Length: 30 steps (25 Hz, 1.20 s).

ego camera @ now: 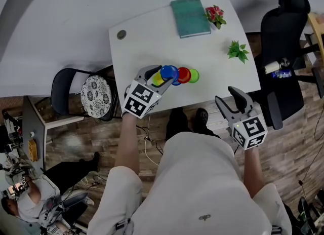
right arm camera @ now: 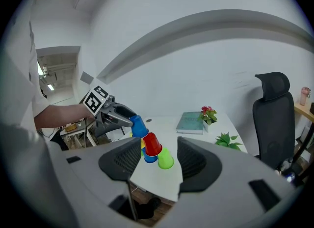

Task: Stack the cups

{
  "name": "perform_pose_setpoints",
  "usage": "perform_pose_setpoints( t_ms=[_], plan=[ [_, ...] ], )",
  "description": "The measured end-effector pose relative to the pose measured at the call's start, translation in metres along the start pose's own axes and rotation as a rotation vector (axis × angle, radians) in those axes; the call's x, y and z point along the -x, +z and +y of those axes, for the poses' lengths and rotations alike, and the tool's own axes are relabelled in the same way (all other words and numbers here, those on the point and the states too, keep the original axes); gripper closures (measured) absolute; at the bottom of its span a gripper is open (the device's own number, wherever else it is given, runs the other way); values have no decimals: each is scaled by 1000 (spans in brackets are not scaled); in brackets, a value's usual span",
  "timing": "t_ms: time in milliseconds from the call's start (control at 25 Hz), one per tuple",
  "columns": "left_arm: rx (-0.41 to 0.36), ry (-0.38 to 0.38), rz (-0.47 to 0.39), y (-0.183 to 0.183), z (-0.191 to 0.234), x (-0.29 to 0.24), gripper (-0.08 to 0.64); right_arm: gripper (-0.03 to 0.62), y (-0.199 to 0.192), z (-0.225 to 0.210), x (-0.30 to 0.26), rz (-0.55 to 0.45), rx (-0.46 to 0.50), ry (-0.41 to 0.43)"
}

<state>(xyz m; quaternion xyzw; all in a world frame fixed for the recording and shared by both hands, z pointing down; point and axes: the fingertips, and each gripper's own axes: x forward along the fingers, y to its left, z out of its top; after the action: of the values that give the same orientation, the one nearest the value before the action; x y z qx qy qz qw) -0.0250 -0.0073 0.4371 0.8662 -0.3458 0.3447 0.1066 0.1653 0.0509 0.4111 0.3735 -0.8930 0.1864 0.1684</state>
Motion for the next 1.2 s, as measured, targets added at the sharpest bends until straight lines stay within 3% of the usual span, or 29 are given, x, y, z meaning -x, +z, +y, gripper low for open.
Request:
perform_pose_setpoints(
  t_ms=[280, 600, 800, 1200],
  plan=[
    [-23, 6, -5, 1, -2, 7, 316, 357, 1, 2, 3, -14, 5, -4],
    [-43, 76, -56, 13, -4, 41, 316, 357, 7, 9, 8, -41, 29, 24],
    [4, 124, -119, 12, -22, 70, 318, 376, 6, 19, 10, -46, 44, 64],
    [158, 191, -160, -30, -82, 104, 362, 433, -7, 39, 2, -22, 74, 156]
  ],
)
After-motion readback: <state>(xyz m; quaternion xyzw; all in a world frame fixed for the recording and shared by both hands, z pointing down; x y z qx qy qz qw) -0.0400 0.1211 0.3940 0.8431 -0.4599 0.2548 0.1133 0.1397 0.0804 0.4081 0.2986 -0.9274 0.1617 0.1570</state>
